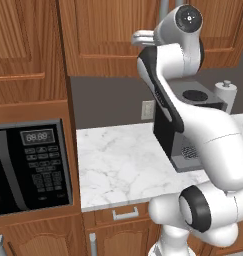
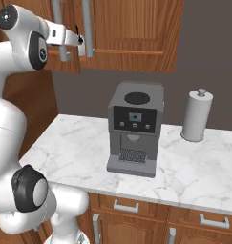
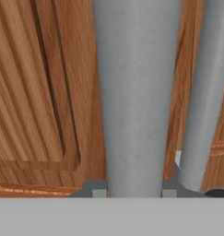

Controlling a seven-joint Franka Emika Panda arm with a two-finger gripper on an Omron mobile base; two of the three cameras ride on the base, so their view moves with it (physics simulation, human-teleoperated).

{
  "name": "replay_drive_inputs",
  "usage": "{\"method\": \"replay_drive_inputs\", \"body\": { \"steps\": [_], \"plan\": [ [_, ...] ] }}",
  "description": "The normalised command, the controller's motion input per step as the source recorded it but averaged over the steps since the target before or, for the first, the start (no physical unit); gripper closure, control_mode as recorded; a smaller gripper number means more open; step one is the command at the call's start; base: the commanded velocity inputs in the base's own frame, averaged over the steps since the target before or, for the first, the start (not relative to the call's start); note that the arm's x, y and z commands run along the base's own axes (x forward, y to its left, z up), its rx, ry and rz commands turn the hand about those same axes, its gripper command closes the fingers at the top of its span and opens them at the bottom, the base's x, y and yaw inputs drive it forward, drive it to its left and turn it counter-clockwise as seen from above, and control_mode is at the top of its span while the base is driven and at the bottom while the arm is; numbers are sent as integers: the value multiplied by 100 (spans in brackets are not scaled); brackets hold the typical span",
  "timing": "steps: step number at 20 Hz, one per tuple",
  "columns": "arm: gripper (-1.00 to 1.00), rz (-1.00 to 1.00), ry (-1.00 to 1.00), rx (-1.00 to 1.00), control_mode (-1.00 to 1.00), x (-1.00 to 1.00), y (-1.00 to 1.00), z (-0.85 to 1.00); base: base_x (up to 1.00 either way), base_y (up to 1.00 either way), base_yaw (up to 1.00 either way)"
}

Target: Open the cabinet, pick the kettle from the cabinet, and place it in the sink.

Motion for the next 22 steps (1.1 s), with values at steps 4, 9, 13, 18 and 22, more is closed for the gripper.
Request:
{"method": "replay_drive_inputs", "body": {
  "steps": [4, 9, 13, 18, 22],
  "plan": [
    [100, -8, 0, 0, -100, -39, 34, 9, 0, 0, 0],
    [100, -10, -3, 0, -100, -42, 35, 7, 0, 0, 0],
    [100, -11, -1, 0, -100, -39, 38, 8, 0, 0, 0],
    [100, -10, 0, 0, -100, -36, 41, 6, 0, 0, 0],
    [100, -8, 0, 0, -100, -31, 45, 3, 0, 0, 0]
  ]
}}
